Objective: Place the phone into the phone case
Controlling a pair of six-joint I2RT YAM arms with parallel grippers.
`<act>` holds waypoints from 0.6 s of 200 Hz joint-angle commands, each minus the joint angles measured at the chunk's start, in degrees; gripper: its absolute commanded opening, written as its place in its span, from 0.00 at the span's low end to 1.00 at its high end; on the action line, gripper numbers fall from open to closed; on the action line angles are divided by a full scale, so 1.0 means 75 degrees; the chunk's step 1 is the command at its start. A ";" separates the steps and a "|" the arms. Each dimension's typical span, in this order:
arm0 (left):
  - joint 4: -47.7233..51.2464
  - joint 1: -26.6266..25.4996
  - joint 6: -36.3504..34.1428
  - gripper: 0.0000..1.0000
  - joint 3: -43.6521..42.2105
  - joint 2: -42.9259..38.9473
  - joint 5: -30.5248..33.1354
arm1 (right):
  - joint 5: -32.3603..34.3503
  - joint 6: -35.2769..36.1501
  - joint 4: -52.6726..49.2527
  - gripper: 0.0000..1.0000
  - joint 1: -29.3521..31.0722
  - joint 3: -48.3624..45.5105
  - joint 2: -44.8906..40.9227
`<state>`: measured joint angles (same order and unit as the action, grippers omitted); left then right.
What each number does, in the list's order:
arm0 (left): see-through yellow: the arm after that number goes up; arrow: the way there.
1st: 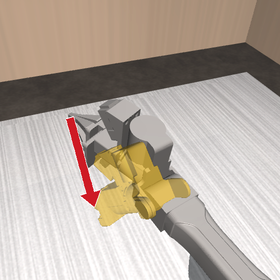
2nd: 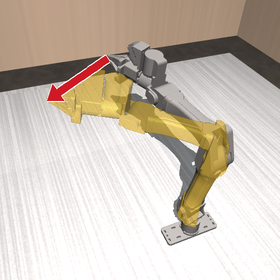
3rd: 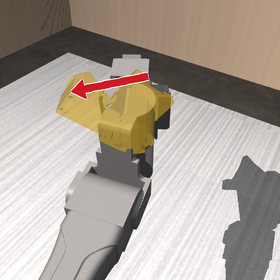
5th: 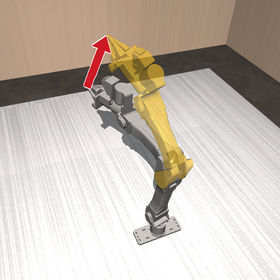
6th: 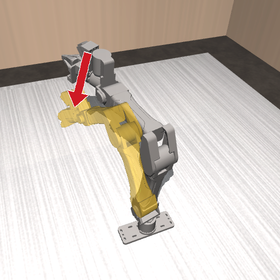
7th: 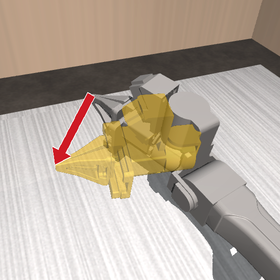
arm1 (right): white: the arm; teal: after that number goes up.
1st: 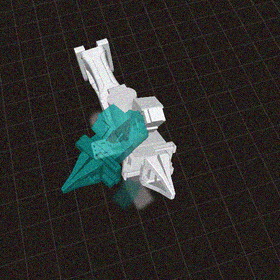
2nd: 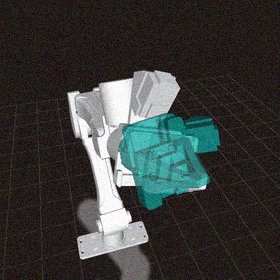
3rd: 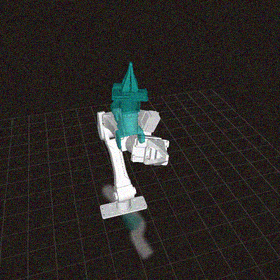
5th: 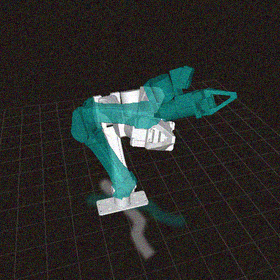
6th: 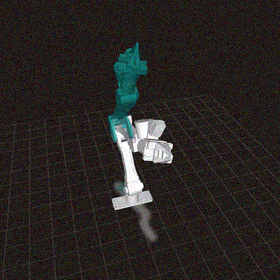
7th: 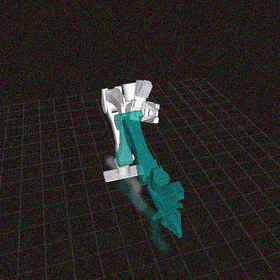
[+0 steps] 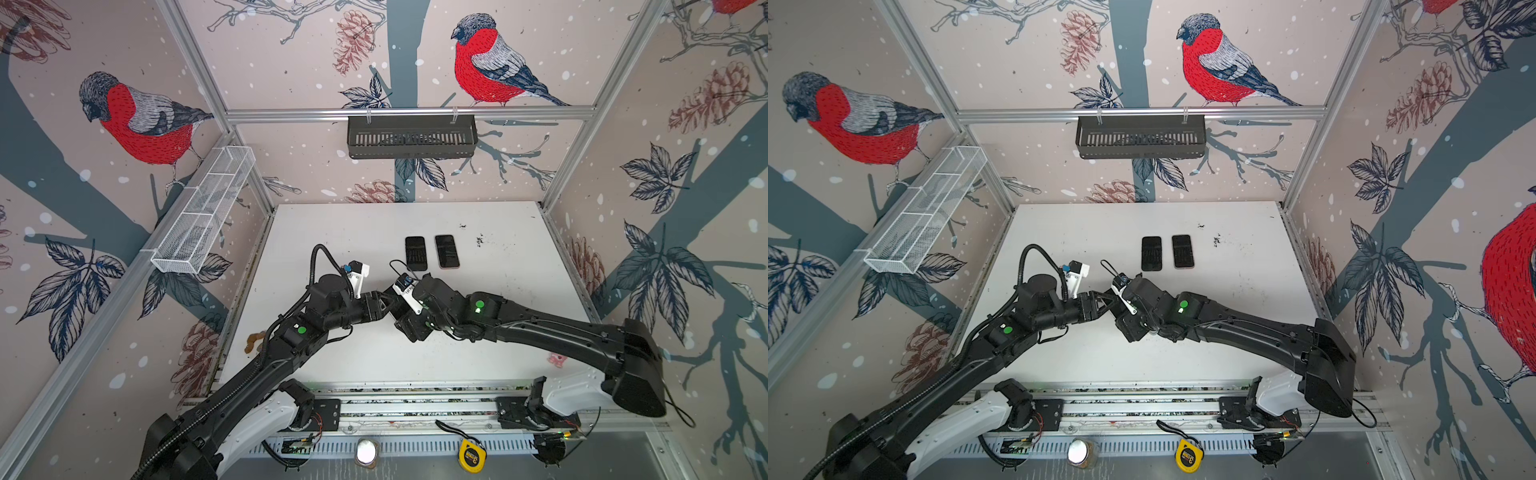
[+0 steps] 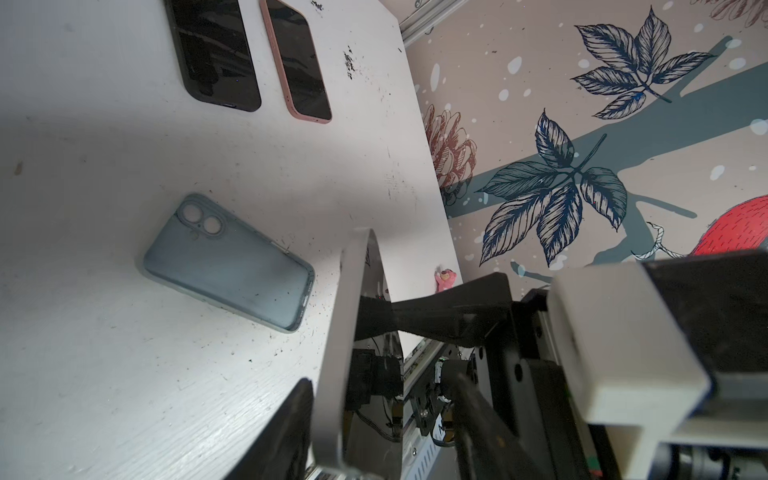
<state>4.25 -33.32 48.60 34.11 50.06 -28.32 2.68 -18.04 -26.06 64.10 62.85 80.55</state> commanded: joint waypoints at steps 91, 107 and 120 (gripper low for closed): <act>-0.0838 0.0147 0.0431 0.01 -0.0295 -0.0269 -0.0173 | -0.0002 0.0039 0.0314 0.81 0.0196 0.0093 -0.0140; -0.0848 0.0251 0.0458 0.00 -0.0317 -0.0370 -0.0161 | -0.0034 0.0026 0.0371 0.91 0.0157 0.0035 -0.0316; -0.0781 0.0331 0.0436 0.00 -0.0319 -0.0454 -0.0118 | -0.0189 -0.0003 0.0555 0.94 0.0069 -0.0124 -0.0633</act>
<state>2.07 -31.70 51.09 31.66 47.75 -28.77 1.72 -17.87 -25.06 65.36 63.02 78.76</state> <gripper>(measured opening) 0.111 0.923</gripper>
